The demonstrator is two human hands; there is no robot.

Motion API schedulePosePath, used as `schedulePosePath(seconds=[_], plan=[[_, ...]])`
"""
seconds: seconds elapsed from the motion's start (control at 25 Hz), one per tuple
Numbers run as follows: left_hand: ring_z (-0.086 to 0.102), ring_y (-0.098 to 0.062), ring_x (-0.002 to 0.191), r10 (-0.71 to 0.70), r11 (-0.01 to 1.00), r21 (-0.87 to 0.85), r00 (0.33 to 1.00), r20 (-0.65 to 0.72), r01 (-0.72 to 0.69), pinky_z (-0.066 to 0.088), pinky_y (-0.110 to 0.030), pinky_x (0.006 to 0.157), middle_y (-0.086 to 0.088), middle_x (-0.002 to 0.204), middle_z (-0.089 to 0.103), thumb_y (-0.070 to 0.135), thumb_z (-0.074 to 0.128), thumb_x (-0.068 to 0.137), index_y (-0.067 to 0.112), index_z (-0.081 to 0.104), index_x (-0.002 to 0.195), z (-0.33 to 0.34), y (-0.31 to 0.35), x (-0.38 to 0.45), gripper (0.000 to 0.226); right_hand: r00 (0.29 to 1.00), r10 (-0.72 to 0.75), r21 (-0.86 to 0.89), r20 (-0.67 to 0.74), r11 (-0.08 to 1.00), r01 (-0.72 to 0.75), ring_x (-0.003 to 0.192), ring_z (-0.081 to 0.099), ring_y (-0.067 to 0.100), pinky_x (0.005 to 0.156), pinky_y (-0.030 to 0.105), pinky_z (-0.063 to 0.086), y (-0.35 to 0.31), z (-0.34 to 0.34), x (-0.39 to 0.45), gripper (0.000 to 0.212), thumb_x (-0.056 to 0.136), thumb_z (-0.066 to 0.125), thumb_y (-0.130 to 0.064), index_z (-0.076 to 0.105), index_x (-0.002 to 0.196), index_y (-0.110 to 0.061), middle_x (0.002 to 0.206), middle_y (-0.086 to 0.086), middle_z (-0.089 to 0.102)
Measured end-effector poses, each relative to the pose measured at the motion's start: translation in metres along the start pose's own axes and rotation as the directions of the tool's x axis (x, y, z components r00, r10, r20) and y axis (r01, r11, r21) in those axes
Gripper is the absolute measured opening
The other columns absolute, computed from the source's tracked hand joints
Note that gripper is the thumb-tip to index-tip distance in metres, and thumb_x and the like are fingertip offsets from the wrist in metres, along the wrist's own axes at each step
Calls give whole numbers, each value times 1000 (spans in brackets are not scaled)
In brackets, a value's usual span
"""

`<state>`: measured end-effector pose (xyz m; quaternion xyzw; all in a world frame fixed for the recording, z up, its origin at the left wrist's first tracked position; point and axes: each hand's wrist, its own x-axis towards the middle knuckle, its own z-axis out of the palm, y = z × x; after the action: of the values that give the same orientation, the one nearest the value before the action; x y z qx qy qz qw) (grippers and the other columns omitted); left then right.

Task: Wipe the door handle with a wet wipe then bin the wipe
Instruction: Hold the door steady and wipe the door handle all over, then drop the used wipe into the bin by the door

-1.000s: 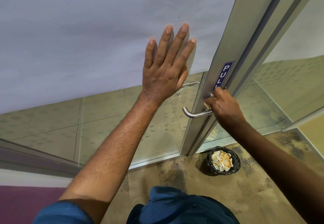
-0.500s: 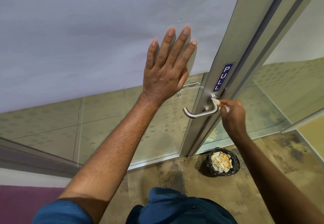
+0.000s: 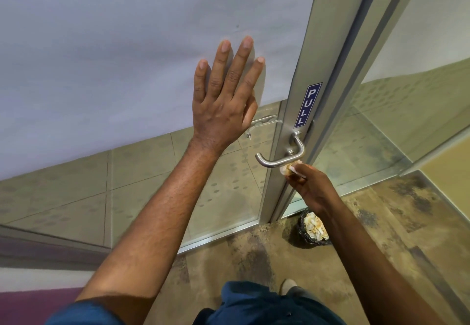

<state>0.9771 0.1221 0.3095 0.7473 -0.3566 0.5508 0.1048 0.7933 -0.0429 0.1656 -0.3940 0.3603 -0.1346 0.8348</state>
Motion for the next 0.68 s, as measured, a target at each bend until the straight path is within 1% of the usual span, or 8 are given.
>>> schedulePosePath(seconds=[0.08,0.12,0.24,0.32,0.4,0.48,0.56,0.68], plan=[[31,-38,154,-19,1000,-15,1000,-5,19,-4,-50,134,-10,166,47,23,65,96,22,50,161,-1,3,1,67,1000,17,4,-10,1000,-17,103,75,30,75,29,64,-1,-10,-1,21,96,63,-2,67,117,2,114,19,73],[30,-39,154,-34,999,-32,999,-3,34,-5,-50,134,-11,166,47,23,66,96,22,50,160,-2,6,1,67,999,28,12,-20,1000,-28,105,73,31,75,30,64,-2,-16,-2,24,97,63,-2,65,121,0,118,20,72],[26,-42,155,-76,989,-122,996,40,81,-10,-53,132,-14,167,43,25,66,96,21,51,159,-5,19,1,65,996,56,-12,-66,998,-57,102,72,32,80,38,64,-6,-32,-3,21,98,63,-3,66,116,-14,116,16,72],[27,-43,156,-69,981,-175,995,78,81,-8,-56,132,-16,167,43,24,66,96,20,54,157,-7,32,-1,62,996,45,-50,-83,998,-49,98,75,29,81,40,63,-8,-46,-2,27,97,61,-1,71,112,-20,110,13,76],[30,-43,156,-43,971,-229,991,123,71,2,-64,131,-17,167,43,23,66,96,19,56,155,-5,55,-3,60,995,41,-46,-88,998,-45,93,76,26,77,36,62,-14,-64,-2,30,97,57,3,77,105,-19,104,13,79],[31,-42,157,-19,960,-271,983,182,69,11,-71,127,-17,168,42,23,64,96,18,58,153,-3,81,-6,57,992,60,-24,-115,998,-63,89,77,24,74,33,62,-20,-81,-1,30,97,55,5,78,102,-14,101,15,79],[30,-39,159,35,941,-335,972,232,46,12,-72,126,-15,169,40,24,61,97,17,60,150,1,115,-11,54,985,54,-8,-162,998,-56,89,77,25,75,32,61,-29,-103,1,25,96,58,3,78,103,-9,102,17,79],[30,-34,160,120,888,-459,942,313,39,10,-69,129,-12,170,40,25,59,97,18,59,148,9,175,-22,51,984,22,-47,-175,998,-30,93,74,22,83,29,56,-44,-135,3,18,91,68,-7,82,103,-8,99,13,80]])
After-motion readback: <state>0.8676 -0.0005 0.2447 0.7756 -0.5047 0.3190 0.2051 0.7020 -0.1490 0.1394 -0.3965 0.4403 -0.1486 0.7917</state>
